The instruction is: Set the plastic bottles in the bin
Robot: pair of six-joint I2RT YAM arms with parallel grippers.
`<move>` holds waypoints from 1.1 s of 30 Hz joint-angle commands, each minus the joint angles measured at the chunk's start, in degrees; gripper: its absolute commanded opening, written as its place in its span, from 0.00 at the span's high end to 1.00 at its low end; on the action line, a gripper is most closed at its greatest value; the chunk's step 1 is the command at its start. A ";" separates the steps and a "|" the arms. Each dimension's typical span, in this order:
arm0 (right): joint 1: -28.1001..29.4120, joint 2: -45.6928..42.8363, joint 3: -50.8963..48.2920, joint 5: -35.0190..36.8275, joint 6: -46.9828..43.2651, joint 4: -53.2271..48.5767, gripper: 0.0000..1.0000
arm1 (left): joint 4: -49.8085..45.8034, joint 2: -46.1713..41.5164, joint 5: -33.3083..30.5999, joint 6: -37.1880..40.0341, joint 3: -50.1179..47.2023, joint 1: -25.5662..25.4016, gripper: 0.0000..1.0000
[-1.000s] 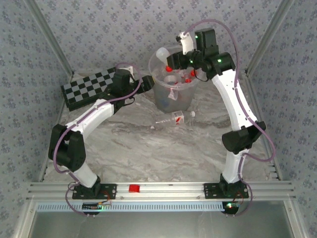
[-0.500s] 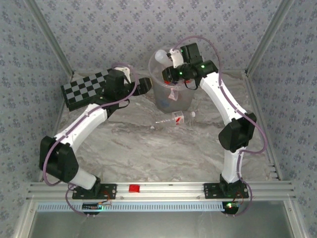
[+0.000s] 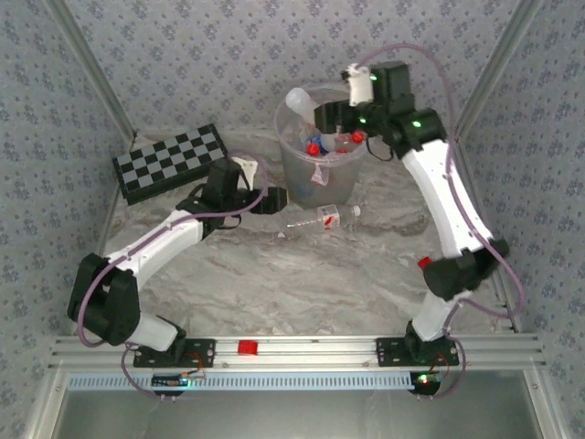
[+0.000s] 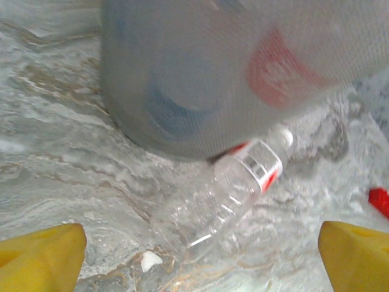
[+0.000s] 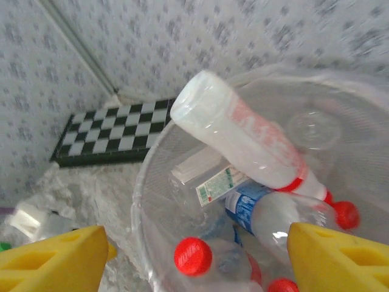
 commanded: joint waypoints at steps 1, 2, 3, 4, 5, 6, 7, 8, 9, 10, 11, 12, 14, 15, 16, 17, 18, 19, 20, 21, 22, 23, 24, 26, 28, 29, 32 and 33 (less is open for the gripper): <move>-4.61 -9.23 -10.42 -2.07 5.89 2.87 0.20 | 5.14 0.84 2.16 7.60 -0.92 -2.15 0.02; -6.63 -11.80 -15.04 -4.09 7.64 4.38 0.19 | 5.81 1.90 2.74 9.16 -0.98 -2.61 0.02; -8.49 -14.13 -19.13 -5.96 9.32 5.76 0.19 | 6.25 2.95 3.30 10.45 -0.80 -2.96 0.02; -10.73 -16.71 -23.88 -8.04 11.28 7.55 0.20 | 6.58 4.22 4.12 11.93 -0.51 -3.29 0.01; -12.71 -19.45 -28.39 -9.53 12.98 8.70 0.20 | 6.76 5.50 4.90 13.49 -0.16 -3.63 0.01; -14.44 -21.58 -31.80 -10.32 14.02 10.88 0.20 | 6.93 6.72 5.28 14.78 0.22 -3.96 0.00; -16.33 -23.94 -35.33 -11.02 15.00 11.47 0.20 | 7.31 8.05 5.38 16.14 0.56 -4.22 0.00; -17.94 -25.95 -38.25 -11.66 15.67 11.64 0.20 | 7.83 9.49 5.37 17.43 0.81 -4.50 0.00; -19.22 -27.82 -40.36 -12.12 16.04 11.62 0.20 | 8.43 10.59 5.30 18.09 1.05 -4.58 0.00; -20.45 -29.68 -42.71 -12.76 16.40 11.43 0.21 | 9.22 12.07 5.25 18.60 1.21 -4.67 0.00; -21.44 -31.05 -44.28 -13.28 16.71 11.36 0.21 | 10.12 13.57 5.28 18.89 1.43 -4.68 0.00; -22.30 -32.26 -45.69 -13.84 16.82 11.20 0.21 | 11.01 14.73 5.29 18.90 1.48 -4.79 0.00; -23.69 -34.28 -47.66 -14.72 16.58 10.08 0.21 | 12.92 17.02 5.38 18.88 1.48 -4.96 0.00; -24.19 -34.93 -48.15 -14.79 16.28 9.43 0.21 | 13.26 17.83 5.21 18.91 1.49 -5.19 0.00; -24.63 -35.56 -48.61 -14.69 15.95 9.25 0.21 | 12.92 18.65 4.85 19.08 1.70 -5.48 0.00; -25.11 -36.14 -48.65 -14.66 15.85 7.79 0.21 | 12.03 19.36 4.31 19.25 2.07 -5.84 0.00; -25.42 -36.56 -50.79 -14.75 15.85 7.50 0.21 | 10.78 19.91 3.53 19.82 2.54 -6.38 0.00; -25.65 -37.02 -51.82 -14.85 15.94 7.58 0.21 | 8.18 20.61 2.01 20.97 3.39 -7.20 0.00; -25.81 -37.42 -52.83 -14.96 16.24 7.82 0.21 | 6.15 21.23 0.29 22.37 4.02 -8.26 0.00; -25.90 -37.70 -53.84 -15.05 16.52 8.19 0.21 | 4.99 21.68 -1.18 23.35 4.42 -9.10 0.01; -25.95 -37.97 -55.09 -15.26 17.02 8.71 0.21 | 3.93 22.16 -2.70 24.09 4.74 -9.96 0.02; -25.96 -38.15 -56.39 -15.50 17.69 9.47 0.21 | 3.32 22.51 -3.78 24.48 4.91 -10.52 0.05; -25.94 -38.25 -57.43 -15.85 18.39 10.92 0.21 | 3.02 22.63 -4.53 24.44 4.91 -10.76 0.08; -25.99 -38.33 -59.39 -16.85 19.94 12.50 0.21 | 2.31 22.40 -5.24 23.67 4.74 -10.78 0.18; -25.79 -38.62 -60.79 -17.65 21.17 13.70 0.21 | 2.20 21.66 -5.25 22.82 4.01 -10.75 0.27; -25.62 -38.88 -61.47 -17.90 21.83 14.32 0.21 | 2.12 21.18 -5.07 22.32 3.58 -10.87 0.32; -25.15 -39.24 -63.56 -18.13 23.59 16.09 0.22 | 1.64 19.52 -4.87 21.53 1.97 -11.09 0.43; -24.81 -39.25 -64.35 -18.13 24.12 16.65 0.22 | 1.64 18.76 -4.77 21.23 1.33 -11.22 0.45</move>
